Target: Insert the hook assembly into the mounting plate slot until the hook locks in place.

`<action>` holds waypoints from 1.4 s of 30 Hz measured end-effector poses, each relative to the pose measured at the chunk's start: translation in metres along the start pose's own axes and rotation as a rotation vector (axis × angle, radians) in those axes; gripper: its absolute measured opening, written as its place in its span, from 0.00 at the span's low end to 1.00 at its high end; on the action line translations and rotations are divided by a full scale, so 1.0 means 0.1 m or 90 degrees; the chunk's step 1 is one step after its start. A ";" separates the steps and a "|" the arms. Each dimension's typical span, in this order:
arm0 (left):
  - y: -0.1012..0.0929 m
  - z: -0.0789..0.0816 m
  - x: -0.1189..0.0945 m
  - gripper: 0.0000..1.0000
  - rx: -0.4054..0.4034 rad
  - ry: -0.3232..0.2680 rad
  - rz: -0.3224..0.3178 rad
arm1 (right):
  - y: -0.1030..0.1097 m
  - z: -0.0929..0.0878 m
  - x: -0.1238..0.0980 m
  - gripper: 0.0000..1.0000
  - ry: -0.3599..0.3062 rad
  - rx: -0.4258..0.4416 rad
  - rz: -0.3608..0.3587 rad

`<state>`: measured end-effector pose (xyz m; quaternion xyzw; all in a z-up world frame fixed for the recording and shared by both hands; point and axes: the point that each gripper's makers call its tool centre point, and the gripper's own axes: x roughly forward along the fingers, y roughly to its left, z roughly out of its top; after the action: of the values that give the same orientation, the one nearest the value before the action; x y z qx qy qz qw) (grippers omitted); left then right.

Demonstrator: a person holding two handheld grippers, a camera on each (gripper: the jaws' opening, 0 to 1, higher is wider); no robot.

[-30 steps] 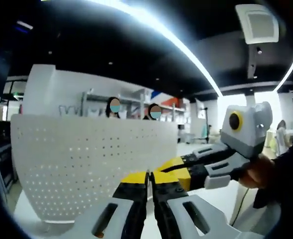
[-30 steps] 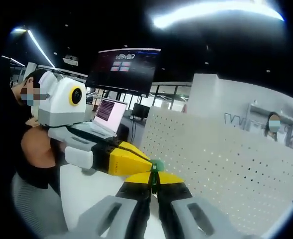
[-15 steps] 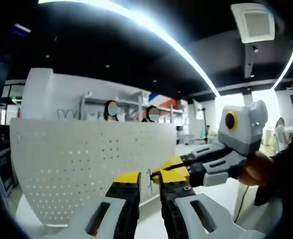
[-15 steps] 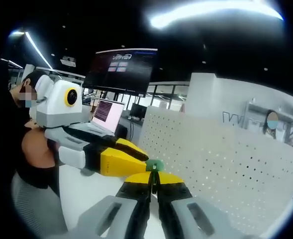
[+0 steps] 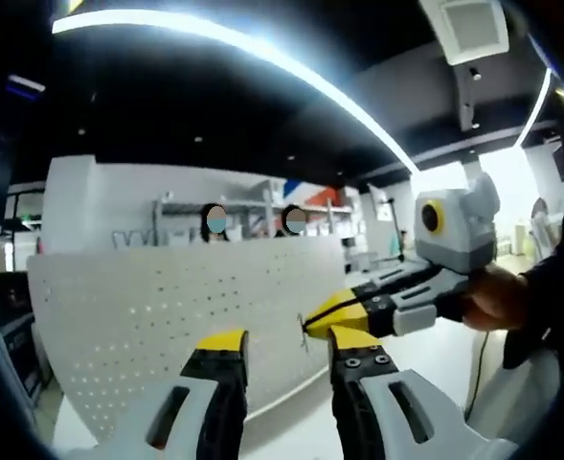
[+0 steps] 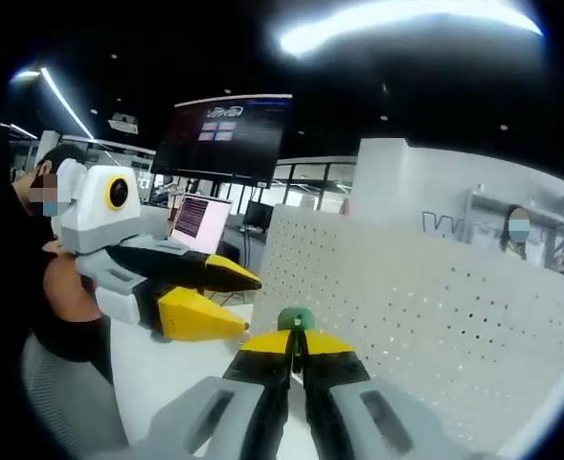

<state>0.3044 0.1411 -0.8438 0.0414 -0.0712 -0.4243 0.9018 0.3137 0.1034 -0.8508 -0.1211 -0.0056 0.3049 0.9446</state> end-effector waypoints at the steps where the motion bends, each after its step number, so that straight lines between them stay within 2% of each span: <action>1: 0.01 0.00 -0.01 0.37 0.000 0.000 0.000 | -0.02 0.00 0.00 0.01 0.000 0.001 -0.003; 10: 0.09 -0.06 -0.13 0.43 0.037 0.015 0.014 | -0.11 -0.01 -0.02 0.01 0.001 0.007 -0.025; 16: 0.10 -0.11 -0.18 0.46 0.036 0.018 0.012 | -0.23 -0.03 -0.05 0.01 0.001 0.014 -0.050; 25: 0.17 -0.16 -0.25 0.51 0.038 0.009 0.015 | -0.53 -0.03 -0.09 0.01 -0.003 0.020 -0.094; 32: 0.31 -0.28 -0.31 0.52 0.038 0.028 0.042 | -0.78 -0.06 -0.06 0.01 0.000 0.024 -0.132; 42: 0.32 -0.36 -0.28 0.52 0.046 0.040 0.041 | -1.23 -0.06 -0.04 0.01 -0.012 0.034 -0.202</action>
<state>0.3163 0.1837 -0.8778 0.0849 -0.0593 -0.3906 0.9147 0.3814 0.0029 -0.8282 -0.0903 -0.0255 0.1534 0.9837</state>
